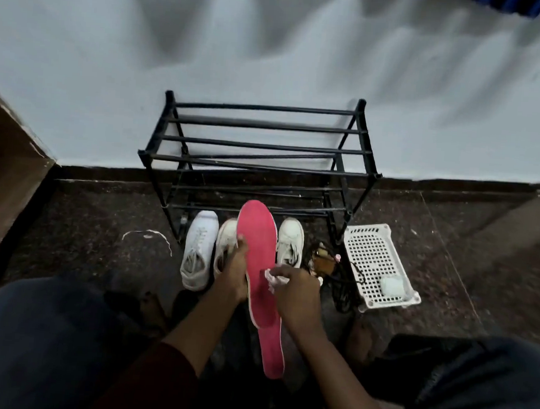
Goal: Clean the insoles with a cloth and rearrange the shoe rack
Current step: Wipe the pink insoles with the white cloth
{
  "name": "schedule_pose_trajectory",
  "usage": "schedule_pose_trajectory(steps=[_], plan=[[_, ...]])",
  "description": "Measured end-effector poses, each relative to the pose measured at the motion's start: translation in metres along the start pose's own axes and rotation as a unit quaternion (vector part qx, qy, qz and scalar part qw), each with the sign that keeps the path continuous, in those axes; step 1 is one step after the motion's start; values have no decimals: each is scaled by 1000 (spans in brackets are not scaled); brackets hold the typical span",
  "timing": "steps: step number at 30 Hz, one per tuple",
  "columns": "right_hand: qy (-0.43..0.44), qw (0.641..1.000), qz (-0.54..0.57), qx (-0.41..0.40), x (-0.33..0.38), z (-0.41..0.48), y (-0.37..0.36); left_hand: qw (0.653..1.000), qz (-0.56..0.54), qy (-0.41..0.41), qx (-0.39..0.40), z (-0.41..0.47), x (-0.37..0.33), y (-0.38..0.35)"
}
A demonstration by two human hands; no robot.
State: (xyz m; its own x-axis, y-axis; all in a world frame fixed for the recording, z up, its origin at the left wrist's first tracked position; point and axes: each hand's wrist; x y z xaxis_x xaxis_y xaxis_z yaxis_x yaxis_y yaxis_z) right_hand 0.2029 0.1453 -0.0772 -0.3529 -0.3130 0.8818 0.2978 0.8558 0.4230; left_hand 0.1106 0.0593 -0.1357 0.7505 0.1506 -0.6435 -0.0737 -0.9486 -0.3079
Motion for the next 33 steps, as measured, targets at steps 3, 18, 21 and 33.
schedule_pose_trajectory(steps=[3,18,21,33], plan=[[-163,982,47,80,-41,29,6,998,46,32,-25,36,59,-3],[-409,913,0,-5,-253,73,-7,896,419,122,-78,167,230,-25],[-408,912,-32,34,-267,75,-12,884,422,175,-93,182,249,-19],[-447,894,17,25,-297,75,-19,869,411,229,-154,192,271,-29]])
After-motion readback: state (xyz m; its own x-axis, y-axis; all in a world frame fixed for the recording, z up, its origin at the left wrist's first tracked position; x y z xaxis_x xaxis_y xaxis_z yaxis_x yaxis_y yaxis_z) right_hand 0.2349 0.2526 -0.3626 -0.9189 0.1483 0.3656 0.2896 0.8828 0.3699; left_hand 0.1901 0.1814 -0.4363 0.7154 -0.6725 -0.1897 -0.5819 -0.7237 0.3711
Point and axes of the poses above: each hand's wrist, its own z-axis towards the middle knuckle, its own y-axis out of the back of the hand, x = y × z, and after that the axes turned 15 degrees about z, right-handed
